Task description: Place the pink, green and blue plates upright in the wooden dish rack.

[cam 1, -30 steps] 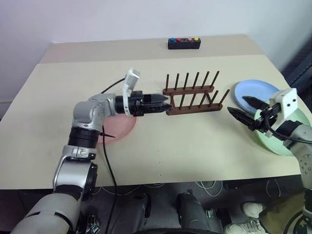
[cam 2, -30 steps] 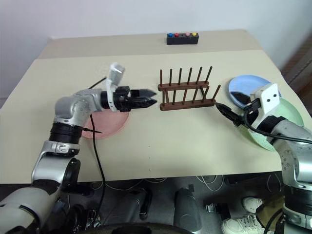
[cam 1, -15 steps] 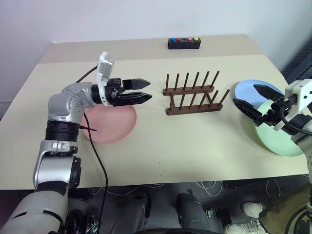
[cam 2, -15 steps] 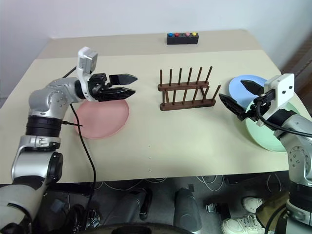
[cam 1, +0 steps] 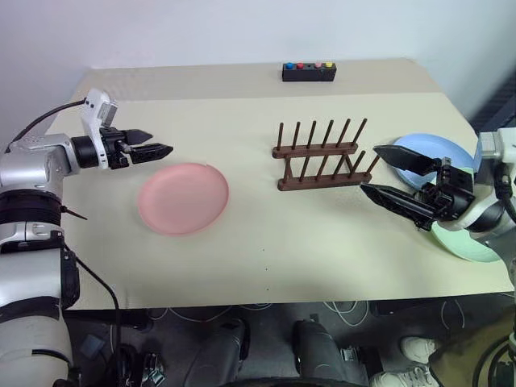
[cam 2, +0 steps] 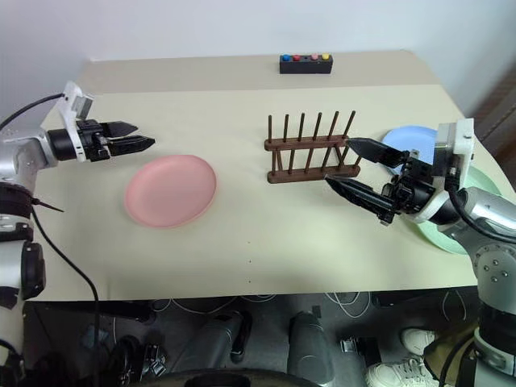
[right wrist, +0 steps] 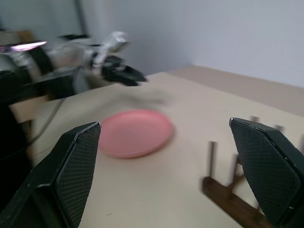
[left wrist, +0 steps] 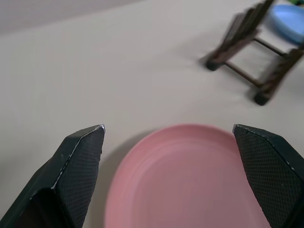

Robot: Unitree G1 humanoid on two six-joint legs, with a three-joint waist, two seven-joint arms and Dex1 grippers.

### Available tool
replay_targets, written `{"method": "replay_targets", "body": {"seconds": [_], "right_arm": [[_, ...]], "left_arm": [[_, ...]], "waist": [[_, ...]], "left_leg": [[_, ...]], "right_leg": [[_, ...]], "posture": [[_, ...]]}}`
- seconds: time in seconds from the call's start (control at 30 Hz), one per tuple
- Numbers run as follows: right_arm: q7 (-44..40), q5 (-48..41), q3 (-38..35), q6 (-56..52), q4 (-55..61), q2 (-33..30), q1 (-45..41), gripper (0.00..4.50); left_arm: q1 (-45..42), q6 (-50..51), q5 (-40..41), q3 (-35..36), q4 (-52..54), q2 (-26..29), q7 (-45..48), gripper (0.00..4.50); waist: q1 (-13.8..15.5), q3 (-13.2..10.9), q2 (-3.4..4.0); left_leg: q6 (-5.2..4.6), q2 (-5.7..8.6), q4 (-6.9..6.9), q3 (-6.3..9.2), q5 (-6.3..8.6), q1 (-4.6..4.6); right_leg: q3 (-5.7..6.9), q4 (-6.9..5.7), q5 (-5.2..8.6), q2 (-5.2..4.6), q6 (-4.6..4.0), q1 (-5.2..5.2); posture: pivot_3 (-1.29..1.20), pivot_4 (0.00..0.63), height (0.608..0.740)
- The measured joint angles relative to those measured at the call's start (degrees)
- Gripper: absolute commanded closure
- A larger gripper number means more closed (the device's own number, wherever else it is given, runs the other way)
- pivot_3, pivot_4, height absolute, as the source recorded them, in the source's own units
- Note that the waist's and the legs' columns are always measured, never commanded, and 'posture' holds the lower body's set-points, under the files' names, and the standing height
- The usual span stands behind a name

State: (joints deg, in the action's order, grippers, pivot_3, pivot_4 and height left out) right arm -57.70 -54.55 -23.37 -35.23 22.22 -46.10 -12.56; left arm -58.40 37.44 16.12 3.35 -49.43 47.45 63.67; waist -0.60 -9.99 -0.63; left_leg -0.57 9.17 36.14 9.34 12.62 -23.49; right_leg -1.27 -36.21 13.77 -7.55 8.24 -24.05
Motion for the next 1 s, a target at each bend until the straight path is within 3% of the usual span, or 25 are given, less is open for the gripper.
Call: {"method": "replay_targets", "body": {"seconds": [0.13,0.27,0.7,0.83,1.0], "right_arm": [[-1.63,0.45,2.28,0.26,-0.33,-0.44,-2.05,0.06],[-1.85,0.47,5.07,-1.18,-0.61,-0.68,-2.61,0.06],[-1.52,1.19,6.72,1.00,1.46,0.63,-3.25,0.06],[-1.49,2.06,7.23,1.95,2.48,1.00,-2.16,0.06],[-1.30,2.48,7.70,1.94,2.29,1.02,-2.09,0.06]], "left_arm": [[-5.54,5.42,-1.74,1.85,-6.47,1.09,-8.69,0.07],[-9.92,12.46,-2.74,1.91,-9.99,3.15,-9.64,0.07],[-11.68,23.11,-9.43,-5.65,-14.80,2.47,-4.83,0.07],[-13.29,28.72,-11.54,-11.47,-15.44,0.37,0.62,0.07],[-14.18,27.46,-14.24,-15.10,-17.31,-1.52,3.57,0.07]], "waist": [[-0.28,0.00,-0.03],[-0.38,0.00,-0.04],[-0.13,-0.01,-0.11],[-0.23,0.00,-0.12],[-0.50,0.00,-0.12]], "left_leg": [[0.01,-0.01,-0.03,0.00,0.00,0.00],[0.01,-0.01,-0.05,-0.01,0.00,-0.01],[0.01,0.00,-0.02,-0.02,0.00,-0.03],[0.01,0.01,-0.02,-0.03,0.00,-0.03],[0.02,-0.01,-0.05,-0.04,-0.01,-0.03]], "right_leg": [[0.00,-0.02,0.01,0.00,0.01,-0.04],[0.00,-0.04,0.01,0.00,0.02,-0.07],[0.01,-0.03,0.01,0.00,0.02,-0.05],[0.00,-0.04,0.02,0.00,0.03,-0.06],[-0.02,-0.08,0.02,0.01,0.03,-0.12]], "posture": [[0.00,0.150,0.740],[0.00,0.150,0.740],[0.00,0.150,0.740],[0.00,0.150,0.740],[0.00,0.150,0.740]]}}
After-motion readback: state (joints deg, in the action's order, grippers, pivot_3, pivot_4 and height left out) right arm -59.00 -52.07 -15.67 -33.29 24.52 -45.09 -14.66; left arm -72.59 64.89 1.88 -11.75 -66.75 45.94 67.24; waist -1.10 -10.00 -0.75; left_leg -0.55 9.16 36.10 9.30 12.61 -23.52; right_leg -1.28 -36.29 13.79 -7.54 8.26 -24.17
